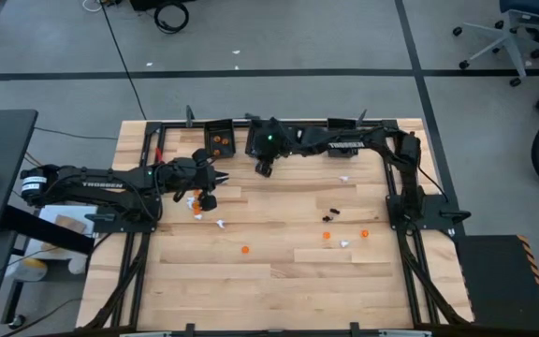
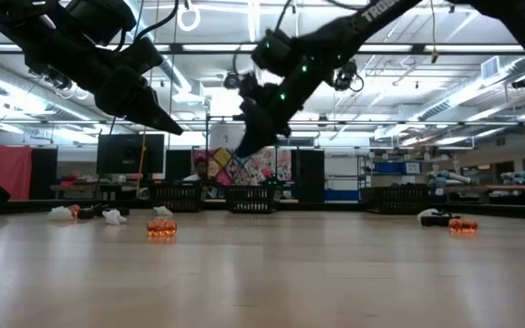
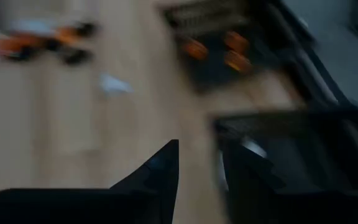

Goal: Sort Halloween decoration
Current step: Put the orange pumpkin toy into the left black bin

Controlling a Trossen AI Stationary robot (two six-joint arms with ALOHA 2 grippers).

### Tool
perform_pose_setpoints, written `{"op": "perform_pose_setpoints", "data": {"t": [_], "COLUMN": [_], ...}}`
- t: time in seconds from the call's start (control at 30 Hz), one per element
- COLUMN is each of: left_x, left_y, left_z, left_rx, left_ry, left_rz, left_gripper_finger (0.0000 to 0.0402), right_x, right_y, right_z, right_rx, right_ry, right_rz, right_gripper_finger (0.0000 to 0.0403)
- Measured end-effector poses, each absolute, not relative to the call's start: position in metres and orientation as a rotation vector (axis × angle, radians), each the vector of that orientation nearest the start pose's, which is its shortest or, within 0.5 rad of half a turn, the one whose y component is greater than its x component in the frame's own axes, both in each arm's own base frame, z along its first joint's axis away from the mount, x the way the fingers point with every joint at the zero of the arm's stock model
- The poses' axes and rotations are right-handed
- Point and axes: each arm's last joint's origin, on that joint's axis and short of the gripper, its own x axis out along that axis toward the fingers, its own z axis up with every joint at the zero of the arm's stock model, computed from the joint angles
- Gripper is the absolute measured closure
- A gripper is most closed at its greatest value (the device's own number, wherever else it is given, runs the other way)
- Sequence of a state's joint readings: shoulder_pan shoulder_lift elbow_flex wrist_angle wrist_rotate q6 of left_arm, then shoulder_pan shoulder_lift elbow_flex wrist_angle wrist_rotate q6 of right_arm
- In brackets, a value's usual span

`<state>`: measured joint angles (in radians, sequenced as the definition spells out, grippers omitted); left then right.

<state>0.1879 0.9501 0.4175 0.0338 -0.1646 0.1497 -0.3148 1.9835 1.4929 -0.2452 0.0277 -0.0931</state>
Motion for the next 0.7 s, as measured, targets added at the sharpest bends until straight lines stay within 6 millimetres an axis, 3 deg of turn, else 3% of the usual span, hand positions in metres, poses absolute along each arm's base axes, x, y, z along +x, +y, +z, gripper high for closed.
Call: {"op": "perform_pose_setpoints", "data": {"t": [0.13,0.33,0.5,0.7], "left_x": [0.188,0.188,0.189,0.189], "left_y": [0.041,0.041,0.041,0.041], "left_z": [0.199,0.199,0.200,0.202], "left_rx": [0.139,0.135,0.131,0.131], "left_ry": [0.531,0.531,0.515,0.497], "left_rz": [0.306,0.307,0.310,0.312], "left_gripper_finger": [0.0374,0.0374,0.0374,0.0374], "right_x": [0.430,0.435,0.423,0.417], "right_y": [-0.102,-0.045,-0.008,0.019], "right_z": [0.219,0.195,0.167,0.153], "right_rx": [-0.025,-0.027,-0.050,-0.003], "right_ry": [0.719,0.572,0.435,0.409], "right_rz": [-0.135,0.093,0.098,0.109], "right_gripper_finger": [0.0274,0.0274,0.0270,0.0244]}}
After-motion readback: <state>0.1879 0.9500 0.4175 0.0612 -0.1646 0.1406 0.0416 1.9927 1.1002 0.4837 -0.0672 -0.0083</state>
